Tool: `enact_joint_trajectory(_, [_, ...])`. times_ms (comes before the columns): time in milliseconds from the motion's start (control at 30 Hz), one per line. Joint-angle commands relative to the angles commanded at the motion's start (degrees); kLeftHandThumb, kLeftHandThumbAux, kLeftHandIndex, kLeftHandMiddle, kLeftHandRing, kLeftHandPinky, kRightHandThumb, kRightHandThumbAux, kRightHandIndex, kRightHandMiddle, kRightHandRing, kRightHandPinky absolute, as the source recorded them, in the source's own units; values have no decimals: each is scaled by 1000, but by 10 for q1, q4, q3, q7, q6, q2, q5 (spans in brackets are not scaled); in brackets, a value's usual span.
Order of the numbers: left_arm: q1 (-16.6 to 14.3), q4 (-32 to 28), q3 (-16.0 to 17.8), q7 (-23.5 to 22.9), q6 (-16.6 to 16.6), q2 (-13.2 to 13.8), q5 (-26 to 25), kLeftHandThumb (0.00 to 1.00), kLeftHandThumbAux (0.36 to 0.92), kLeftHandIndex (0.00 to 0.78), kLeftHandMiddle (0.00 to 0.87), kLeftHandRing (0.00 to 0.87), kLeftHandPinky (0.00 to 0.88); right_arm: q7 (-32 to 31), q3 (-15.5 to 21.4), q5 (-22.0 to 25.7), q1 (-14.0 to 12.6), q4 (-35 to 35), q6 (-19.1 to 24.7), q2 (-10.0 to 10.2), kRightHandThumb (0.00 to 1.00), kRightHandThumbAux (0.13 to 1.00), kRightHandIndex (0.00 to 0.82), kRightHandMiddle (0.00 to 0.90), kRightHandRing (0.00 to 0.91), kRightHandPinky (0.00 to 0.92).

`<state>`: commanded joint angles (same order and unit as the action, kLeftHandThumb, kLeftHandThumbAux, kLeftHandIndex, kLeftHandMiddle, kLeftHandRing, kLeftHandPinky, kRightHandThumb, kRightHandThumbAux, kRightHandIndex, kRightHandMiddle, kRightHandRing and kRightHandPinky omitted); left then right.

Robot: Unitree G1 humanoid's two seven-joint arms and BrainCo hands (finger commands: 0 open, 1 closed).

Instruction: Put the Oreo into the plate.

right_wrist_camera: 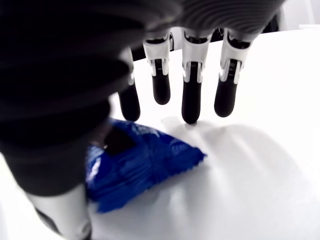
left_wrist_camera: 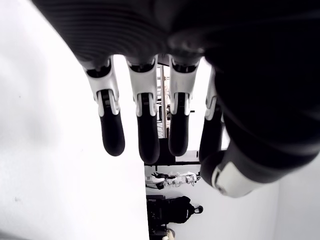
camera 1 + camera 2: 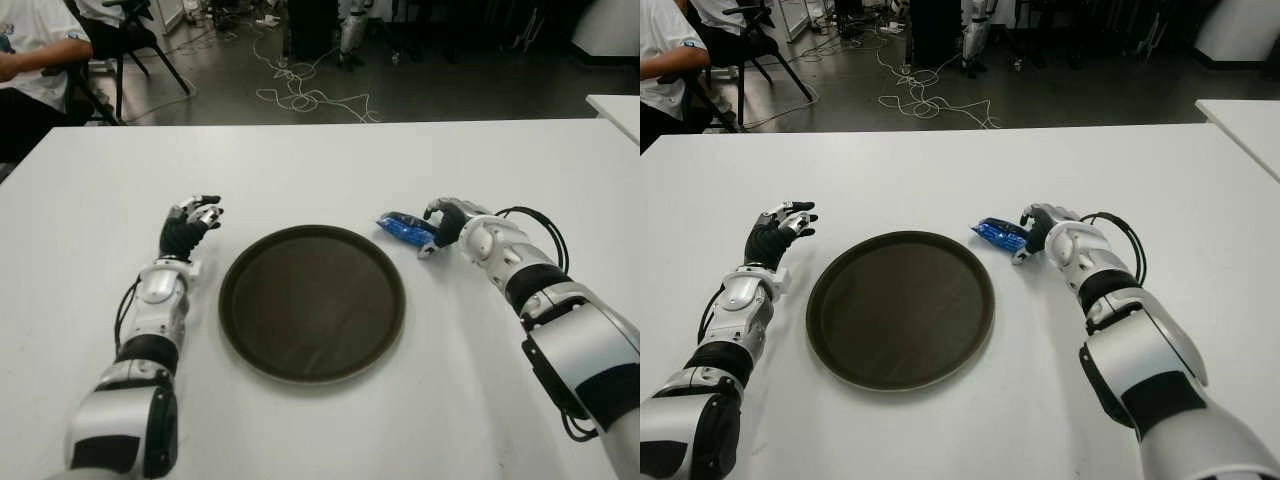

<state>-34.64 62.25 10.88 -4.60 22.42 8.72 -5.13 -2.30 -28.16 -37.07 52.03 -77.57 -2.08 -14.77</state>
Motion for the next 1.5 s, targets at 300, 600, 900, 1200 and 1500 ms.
enact_joint_trajectory(300, [1, -3, -3, 6, -1, -3, 2, 675, 724, 398, 269, 269, 296, -4, -11, -6, 2, 1, 2, -3, 40, 910, 436, 604, 606, 575])
enact_joint_trajectory(600, [2, -3, -9, 6, 2, -2, 6, 673, 723, 398, 273, 270, 299, -15, -18, -8, 2, 2, -4, -9, 97, 881, 537, 651, 635, 598])
enact_joint_trajectory(900, [2, -1, -9, 0, 9, -2, 2, 675, 722, 398, 281, 281, 309, -9, -22, -12, 1, 2, 2, -11, 615, 754, 435, 638, 615, 579])
enact_joint_trajectory(1200, [2, 0, -6, -3, 9, -3, -1, 676, 722, 399, 278, 279, 310, -10, -24, -13, 1, 2, 4, -12, 675, 740, 422, 630, 606, 580])
enact_joint_trajectory(1500, [4, -1, -6, -4, 8, -3, -2, 675, 722, 398, 273, 274, 303, -12, -31, -15, 0, 2, -1, -14, 677, 740, 423, 620, 591, 565])
